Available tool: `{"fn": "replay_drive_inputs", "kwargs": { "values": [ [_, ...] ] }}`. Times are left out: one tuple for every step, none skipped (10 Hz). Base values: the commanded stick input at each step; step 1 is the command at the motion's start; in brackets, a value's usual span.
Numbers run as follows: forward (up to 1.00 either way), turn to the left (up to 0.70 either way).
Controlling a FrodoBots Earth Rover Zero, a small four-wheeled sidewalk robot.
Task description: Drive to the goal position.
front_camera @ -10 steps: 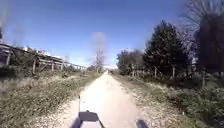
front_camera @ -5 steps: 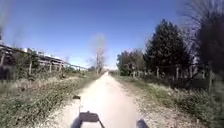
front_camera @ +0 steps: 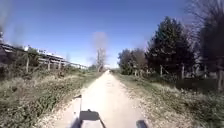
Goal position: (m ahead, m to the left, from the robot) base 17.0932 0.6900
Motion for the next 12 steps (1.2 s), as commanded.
{"fn": "replay_drive_inputs", "kwargs": {
  "values": [
    [0.50, 0.28],
    [0.50, 0.00],
    [0.50, 0.00],
    [0.50, 0.00],
    [0.50, 0.00],
    [0.50, 0.00],
    [0.50, 0.00],
    [0.50, 0.00],
    [0.50, 0.00],
    [0.50, 0.00],
    [0.50, 0.00],
    [0.50, 0.00]
  ]
}}
